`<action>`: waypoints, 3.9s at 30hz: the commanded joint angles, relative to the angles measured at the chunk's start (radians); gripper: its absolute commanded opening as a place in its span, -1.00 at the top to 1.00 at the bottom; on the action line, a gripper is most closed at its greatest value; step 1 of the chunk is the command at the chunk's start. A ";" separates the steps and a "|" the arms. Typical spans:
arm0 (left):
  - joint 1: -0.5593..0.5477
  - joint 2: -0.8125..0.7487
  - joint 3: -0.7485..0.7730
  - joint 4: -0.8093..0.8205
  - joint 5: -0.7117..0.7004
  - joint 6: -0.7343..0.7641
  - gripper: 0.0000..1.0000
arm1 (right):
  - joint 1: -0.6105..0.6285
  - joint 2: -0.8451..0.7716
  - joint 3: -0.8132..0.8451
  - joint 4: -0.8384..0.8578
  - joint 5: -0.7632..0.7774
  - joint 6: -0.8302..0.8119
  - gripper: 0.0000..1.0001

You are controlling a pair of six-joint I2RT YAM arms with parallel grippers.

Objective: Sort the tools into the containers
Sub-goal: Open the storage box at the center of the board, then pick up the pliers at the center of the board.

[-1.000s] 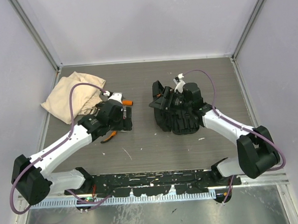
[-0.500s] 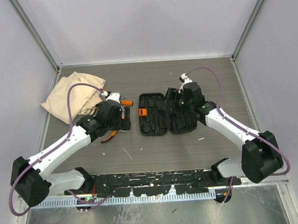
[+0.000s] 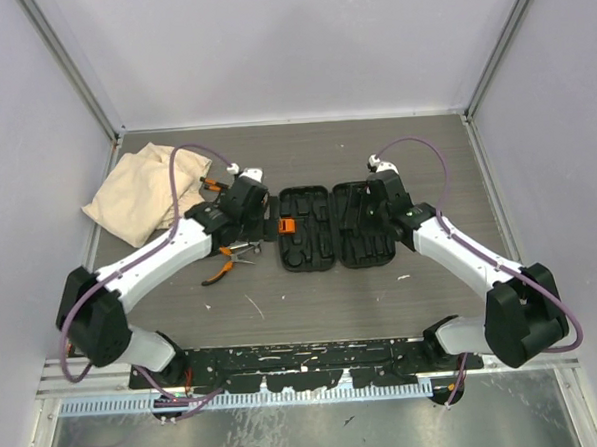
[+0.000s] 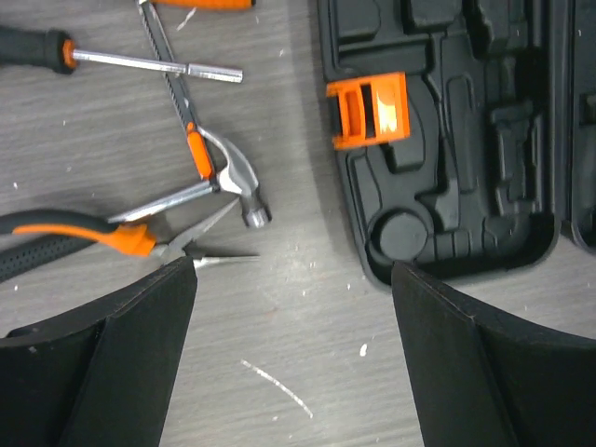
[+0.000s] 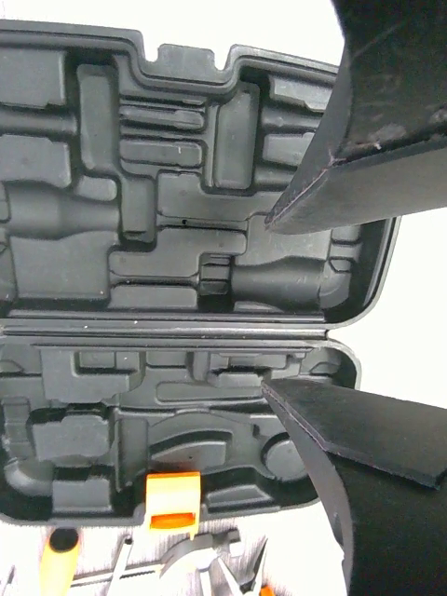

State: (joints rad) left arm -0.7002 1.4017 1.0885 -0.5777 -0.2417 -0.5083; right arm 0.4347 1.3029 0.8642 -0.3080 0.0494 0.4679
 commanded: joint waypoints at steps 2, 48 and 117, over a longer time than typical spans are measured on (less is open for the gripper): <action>-0.030 0.179 0.202 -0.067 -0.095 -0.001 -0.82 | -0.003 0.009 -0.031 0.039 0.028 -0.009 -0.37; -0.135 0.708 0.633 -0.261 -0.362 0.006 -0.97 | -0.003 0.152 -0.161 0.127 0.058 -0.007 -0.19; 0.224 -0.079 -0.261 -0.060 0.068 -0.035 -0.98 | -0.003 -0.079 -0.118 0.065 -0.095 -0.093 -0.31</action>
State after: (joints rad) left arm -0.4812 1.2896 0.8402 -0.6918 -0.1204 -0.5129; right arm 0.4282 1.2495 0.7418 -0.2779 -0.0162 0.3634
